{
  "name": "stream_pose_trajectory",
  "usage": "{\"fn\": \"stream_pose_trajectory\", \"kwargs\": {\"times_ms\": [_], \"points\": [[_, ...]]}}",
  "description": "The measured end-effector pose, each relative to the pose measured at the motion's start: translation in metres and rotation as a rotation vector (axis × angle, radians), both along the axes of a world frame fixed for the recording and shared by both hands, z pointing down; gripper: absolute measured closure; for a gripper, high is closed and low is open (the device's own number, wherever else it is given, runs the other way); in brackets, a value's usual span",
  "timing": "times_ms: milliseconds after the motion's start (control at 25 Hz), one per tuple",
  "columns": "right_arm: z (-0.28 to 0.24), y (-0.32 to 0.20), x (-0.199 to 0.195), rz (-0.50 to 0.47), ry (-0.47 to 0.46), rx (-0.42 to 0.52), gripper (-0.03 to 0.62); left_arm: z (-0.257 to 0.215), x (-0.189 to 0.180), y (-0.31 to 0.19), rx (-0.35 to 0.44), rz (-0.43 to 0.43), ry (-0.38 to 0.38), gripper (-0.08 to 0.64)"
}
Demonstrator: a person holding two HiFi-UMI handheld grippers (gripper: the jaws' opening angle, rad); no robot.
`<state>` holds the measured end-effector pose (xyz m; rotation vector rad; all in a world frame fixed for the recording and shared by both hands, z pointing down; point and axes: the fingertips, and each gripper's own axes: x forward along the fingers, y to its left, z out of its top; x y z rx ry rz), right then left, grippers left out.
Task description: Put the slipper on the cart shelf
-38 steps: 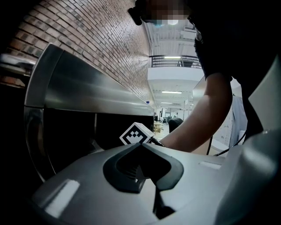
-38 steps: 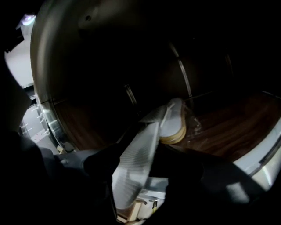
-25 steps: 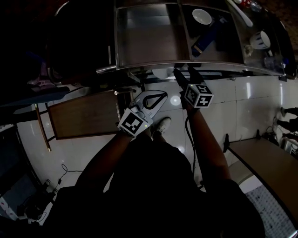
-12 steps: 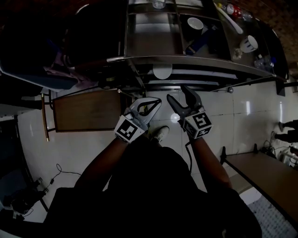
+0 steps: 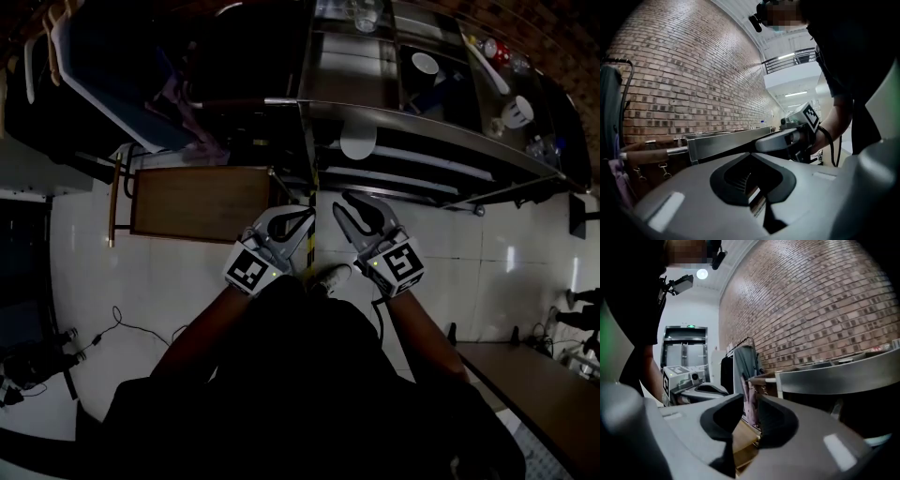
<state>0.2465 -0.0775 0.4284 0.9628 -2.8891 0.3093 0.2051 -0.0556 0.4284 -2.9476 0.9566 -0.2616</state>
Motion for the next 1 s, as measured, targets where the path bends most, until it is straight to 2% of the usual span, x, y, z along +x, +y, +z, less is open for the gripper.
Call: {"fn": "stream_pose_trajectory", "kwargs": {"times_ms": [200,440,680,1000], "points": [[-0.012,0.02,-0.042,-0.077,-0.012,0.012,0.543,-0.015,-0.037,0.007,0.0,-0.071,0.026,0.558],[-0.023,0.049,-0.099,-0.119,-0.001,0.009,0.569,-0.025,-0.082,0.028,-0.008,-0.065,0.077,0.558],[-0.022,0.078,-0.174,-0.115,0.01,0.025,0.572,-0.026,-0.158,0.057,-0.019,-0.039,0.09,0.558],[-0.027,0.117,-0.282,-0.07,0.017,-0.016,0.572,-0.032,-0.265,0.09,-0.013,-0.002,0.107,0.558]]}}
